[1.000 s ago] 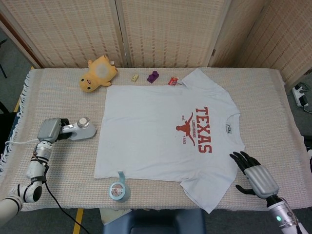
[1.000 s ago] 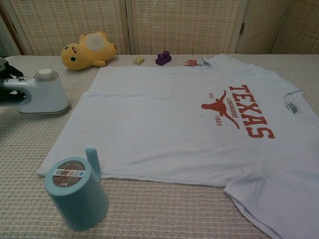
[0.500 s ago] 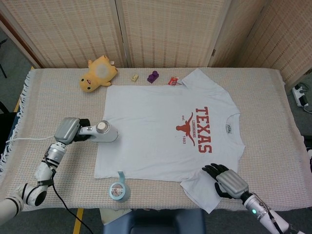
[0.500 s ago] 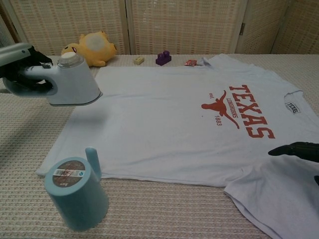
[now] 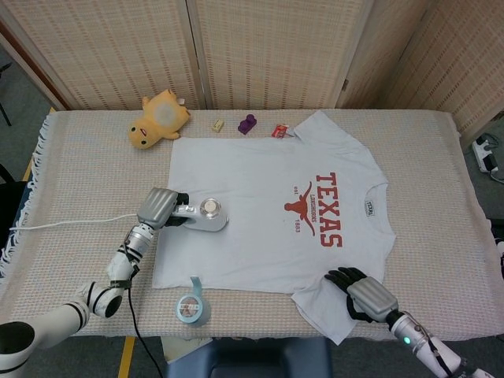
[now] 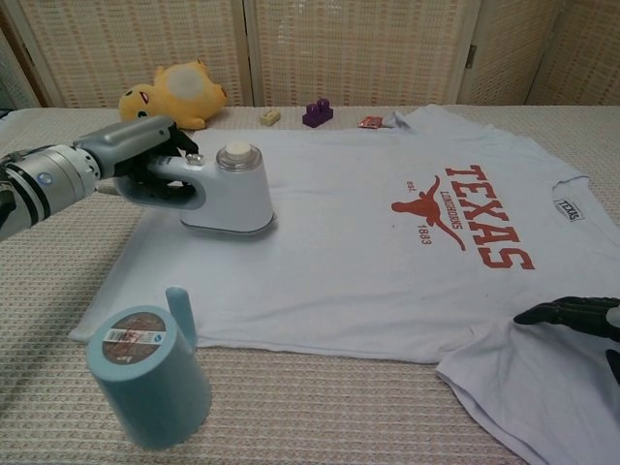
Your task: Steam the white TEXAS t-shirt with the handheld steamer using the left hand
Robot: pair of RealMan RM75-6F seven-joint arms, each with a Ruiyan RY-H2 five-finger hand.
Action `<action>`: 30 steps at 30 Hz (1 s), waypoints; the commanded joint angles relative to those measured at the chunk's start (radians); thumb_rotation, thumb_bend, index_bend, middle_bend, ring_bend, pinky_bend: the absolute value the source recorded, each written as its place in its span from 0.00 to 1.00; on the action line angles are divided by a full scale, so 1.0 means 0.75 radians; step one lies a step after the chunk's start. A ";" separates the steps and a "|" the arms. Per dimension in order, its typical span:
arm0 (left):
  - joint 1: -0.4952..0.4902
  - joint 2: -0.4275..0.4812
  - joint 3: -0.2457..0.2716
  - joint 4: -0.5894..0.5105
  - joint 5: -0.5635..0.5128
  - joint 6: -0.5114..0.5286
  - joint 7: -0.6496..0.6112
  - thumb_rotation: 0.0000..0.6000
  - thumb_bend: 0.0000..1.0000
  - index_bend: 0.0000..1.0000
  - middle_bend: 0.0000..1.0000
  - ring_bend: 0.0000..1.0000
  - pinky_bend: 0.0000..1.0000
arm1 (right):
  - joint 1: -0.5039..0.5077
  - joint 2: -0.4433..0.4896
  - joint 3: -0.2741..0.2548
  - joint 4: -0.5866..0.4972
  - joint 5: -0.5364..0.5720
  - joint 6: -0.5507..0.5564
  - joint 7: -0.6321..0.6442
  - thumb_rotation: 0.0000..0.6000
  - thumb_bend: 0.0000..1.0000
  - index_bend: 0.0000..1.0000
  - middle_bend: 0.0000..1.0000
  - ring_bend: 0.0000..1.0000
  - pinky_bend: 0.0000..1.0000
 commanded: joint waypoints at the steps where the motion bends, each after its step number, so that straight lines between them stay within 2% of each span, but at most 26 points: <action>1: -0.036 -0.084 -0.001 0.123 -0.028 -0.043 0.040 1.00 0.43 1.00 1.00 0.86 0.73 | -0.002 -0.003 -0.006 0.006 0.000 0.009 0.006 0.73 0.95 0.00 0.06 0.00 0.07; 7: -0.012 -0.112 0.017 0.253 -0.046 -0.053 0.021 1.00 0.43 1.00 1.00 0.86 0.73 | 0.000 -0.007 -0.015 0.010 0.004 0.023 0.012 0.74 0.95 0.00 0.06 0.00 0.07; 14: 0.072 -0.059 0.039 0.347 -0.068 -0.042 -0.031 1.00 0.43 1.00 1.00 0.86 0.73 | 0.006 -0.008 -0.019 0.010 0.010 0.031 0.011 0.74 0.95 0.00 0.06 0.00 0.07; 18: 0.116 -0.024 0.028 0.376 -0.096 -0.036 -0.070 1.00 0.43 1.00 1.00 0.86 0.73 | 0.008 -0.007 -0.020 0.009 0.012 0.039 0.010 0.74 0.95 0.00 0.06 0.00 0.07; 23: 0.145 0.032 -0.008 0.287 -0.105 0.047 -0.150 1.00 0.43 1.00 1.00 0.86 0.73 | 0.009 -0.008 -0.024 0.009 0.009 0.052 0.018 0.73 0.95 0.00 0.06 0.00 0.07; 30: 0.064 0.049 -0.045 0.101 -0.075 0.098 -0.035 1.00 0.43 1.00 1.00 0.86 0.73 | 0.013 -0.007 -0.031 0.012 0.013 0.052 0.018 0.73 0.95 0.00 0.06 0.00 0.07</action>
